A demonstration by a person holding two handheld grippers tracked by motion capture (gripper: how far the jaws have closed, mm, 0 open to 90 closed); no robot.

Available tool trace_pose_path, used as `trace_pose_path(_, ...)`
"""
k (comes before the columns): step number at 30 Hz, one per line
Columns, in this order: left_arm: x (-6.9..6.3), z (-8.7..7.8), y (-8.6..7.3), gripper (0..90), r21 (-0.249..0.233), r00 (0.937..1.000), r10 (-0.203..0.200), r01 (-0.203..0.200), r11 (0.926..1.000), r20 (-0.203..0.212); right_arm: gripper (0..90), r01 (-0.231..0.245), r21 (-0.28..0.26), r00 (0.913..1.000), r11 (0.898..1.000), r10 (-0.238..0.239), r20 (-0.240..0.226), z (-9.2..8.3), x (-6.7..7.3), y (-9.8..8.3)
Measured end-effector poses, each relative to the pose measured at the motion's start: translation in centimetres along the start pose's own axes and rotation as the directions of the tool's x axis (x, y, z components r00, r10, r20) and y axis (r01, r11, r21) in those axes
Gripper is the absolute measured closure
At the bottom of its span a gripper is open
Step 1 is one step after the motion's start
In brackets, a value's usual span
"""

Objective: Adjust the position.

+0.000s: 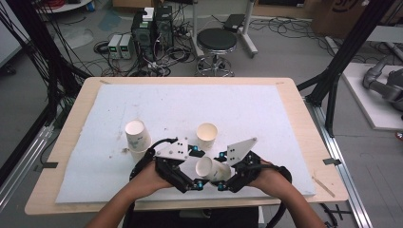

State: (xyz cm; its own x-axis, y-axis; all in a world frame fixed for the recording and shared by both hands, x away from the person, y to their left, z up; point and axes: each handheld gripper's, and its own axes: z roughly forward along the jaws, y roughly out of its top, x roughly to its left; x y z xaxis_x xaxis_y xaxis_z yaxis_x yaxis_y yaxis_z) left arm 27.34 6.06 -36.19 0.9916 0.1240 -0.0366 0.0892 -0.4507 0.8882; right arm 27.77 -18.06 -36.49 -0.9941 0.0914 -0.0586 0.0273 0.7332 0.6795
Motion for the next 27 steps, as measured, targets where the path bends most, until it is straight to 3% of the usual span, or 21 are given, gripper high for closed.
trace_pose_path(9, -0.2, 0.9, 0.0, 17.1, 0.076, 0.9995, 0.022, -0.024, 0.9968, 0.022, 29.6, 0.021, 0.094, 0.9998, 0.995, -0.021, -0.003, 0.8, 0.3, 0.6)
trace_pose_path(27, -0.2, 1.7, 0.0, 26.5, 0.148, 0.9991, 0.017, -0.023, 0.9887, 0.038, 29.7, 0.023, 0.173, 0.9997, 0.985, -0.021, -0.014, 1.4, 0.6, 1.0)
